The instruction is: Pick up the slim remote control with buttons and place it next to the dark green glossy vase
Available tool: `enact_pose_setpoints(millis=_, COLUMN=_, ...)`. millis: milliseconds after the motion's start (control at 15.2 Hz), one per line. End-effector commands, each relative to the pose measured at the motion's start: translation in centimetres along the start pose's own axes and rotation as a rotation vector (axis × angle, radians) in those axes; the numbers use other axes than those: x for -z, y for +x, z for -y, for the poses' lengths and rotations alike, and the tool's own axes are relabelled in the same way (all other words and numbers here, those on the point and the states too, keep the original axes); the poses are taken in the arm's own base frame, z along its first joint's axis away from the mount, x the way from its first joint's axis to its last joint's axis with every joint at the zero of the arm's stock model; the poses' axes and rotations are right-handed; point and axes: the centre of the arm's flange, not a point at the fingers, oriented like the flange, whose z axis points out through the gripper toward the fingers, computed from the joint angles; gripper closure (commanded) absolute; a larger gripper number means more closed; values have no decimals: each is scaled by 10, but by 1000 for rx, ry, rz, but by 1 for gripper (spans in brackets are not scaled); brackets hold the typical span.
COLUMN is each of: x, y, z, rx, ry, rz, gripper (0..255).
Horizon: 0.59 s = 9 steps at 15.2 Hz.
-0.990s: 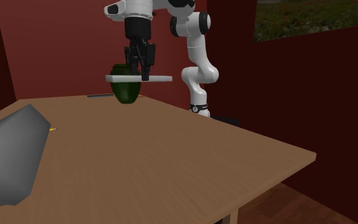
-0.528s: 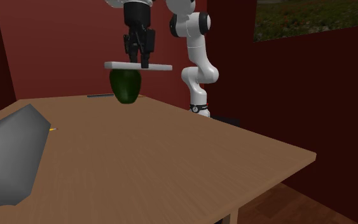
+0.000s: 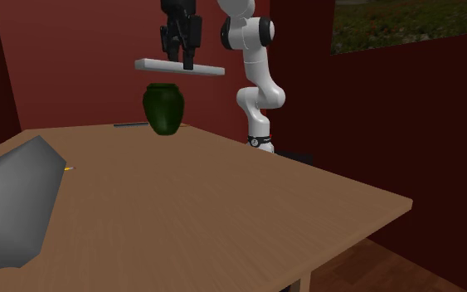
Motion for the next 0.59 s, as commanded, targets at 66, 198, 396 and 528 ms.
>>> enact_pose_setpoints(millis=66, x=16, y=1, z=-1, rx=0, ry=0, rz=0, gripper=255)
enact_pose_setpoints(millis=198, x=27, y=1, z=-1, rx=0, ry=0, rz=0, gripper=255)
enact_pose_setpoints(millis=396, x=43, y=1, z=-2, rx=0, ry=0, rz=0, gripper=255)
enact_pose_setpoints(millis=528, x=53, y=1, z=-2, rx=0, ry=0, rz=0, gripper=255)
